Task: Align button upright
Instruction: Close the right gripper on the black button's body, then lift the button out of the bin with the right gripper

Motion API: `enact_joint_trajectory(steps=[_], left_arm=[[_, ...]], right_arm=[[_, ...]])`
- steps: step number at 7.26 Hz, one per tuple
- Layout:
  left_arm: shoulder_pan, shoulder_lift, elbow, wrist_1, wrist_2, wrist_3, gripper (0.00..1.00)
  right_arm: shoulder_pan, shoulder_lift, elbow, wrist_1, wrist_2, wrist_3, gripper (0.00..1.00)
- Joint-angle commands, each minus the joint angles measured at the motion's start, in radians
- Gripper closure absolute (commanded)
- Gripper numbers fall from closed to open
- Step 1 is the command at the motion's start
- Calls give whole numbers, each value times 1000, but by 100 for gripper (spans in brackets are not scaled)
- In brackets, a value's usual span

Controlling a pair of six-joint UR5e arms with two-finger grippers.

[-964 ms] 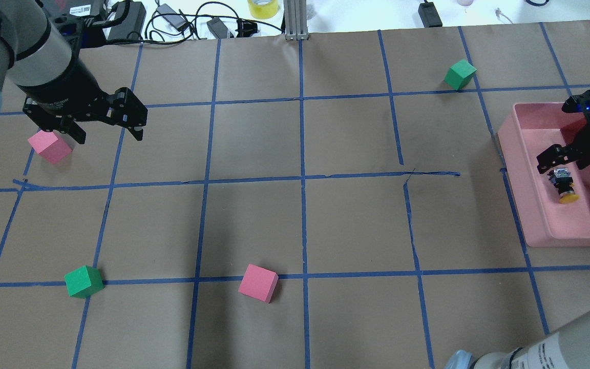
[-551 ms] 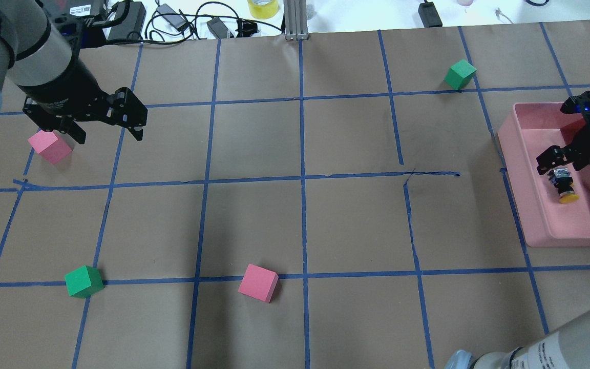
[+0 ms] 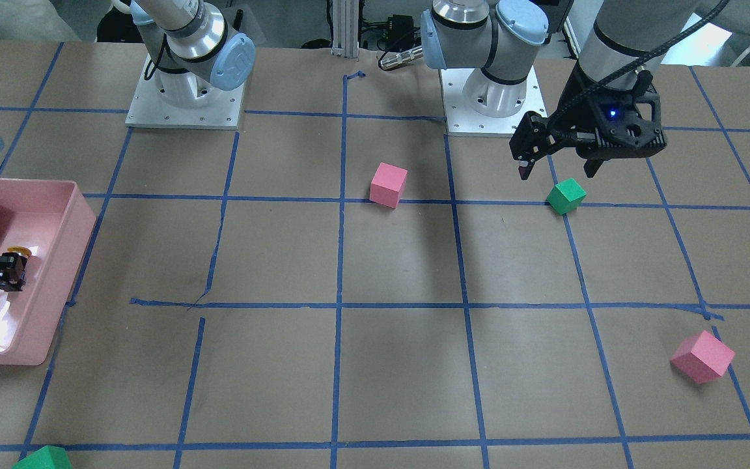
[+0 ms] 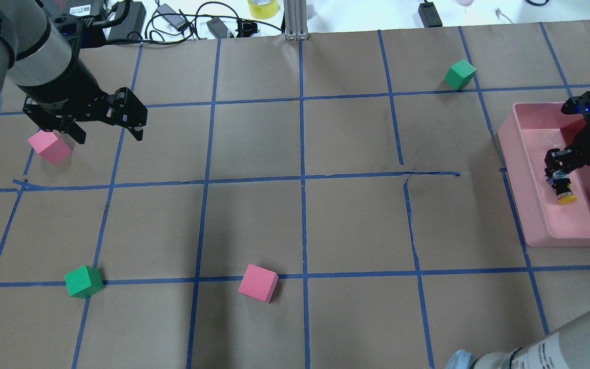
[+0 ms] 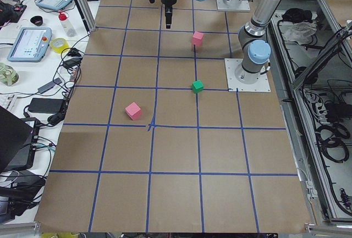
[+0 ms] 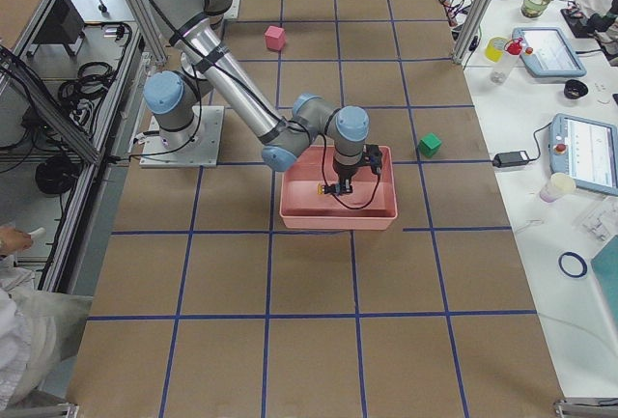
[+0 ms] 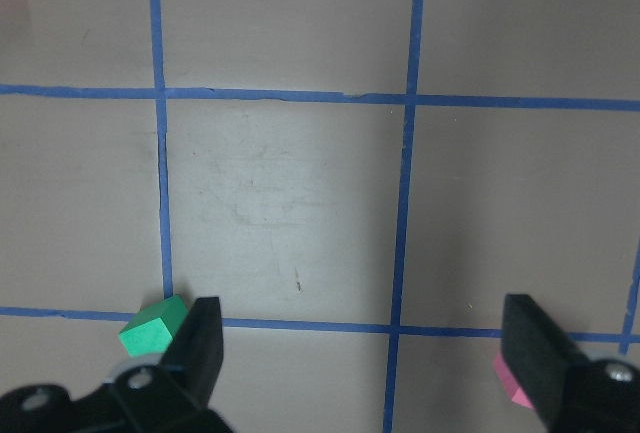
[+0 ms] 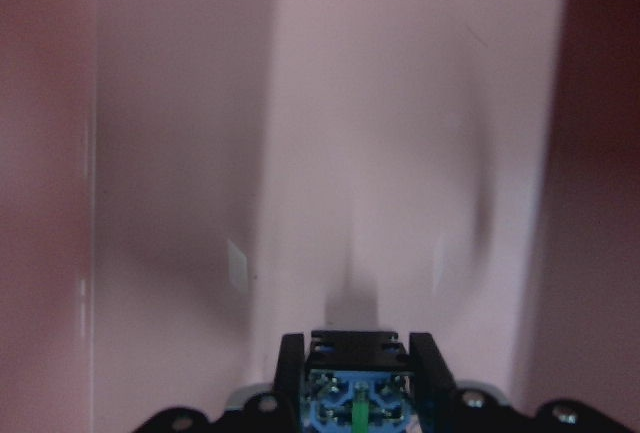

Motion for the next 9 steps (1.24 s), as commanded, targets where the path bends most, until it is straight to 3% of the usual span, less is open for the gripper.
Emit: enact_joint_trajectory(steps=[1,4,6,9], left_arm=[[0,0,0,0,0,0,0],[0,0,2,2,0,0,0],[0,0,5,2,0,0,0],[0,0,11,8,0,0,0]], right_arm=[[0,-16,-23,41,-29,1,100],[40,-109,-195,302,-35,12,100],[153,-116,-326,431,-57,70,100],[395,-114,-339,435,-43,364,100]])
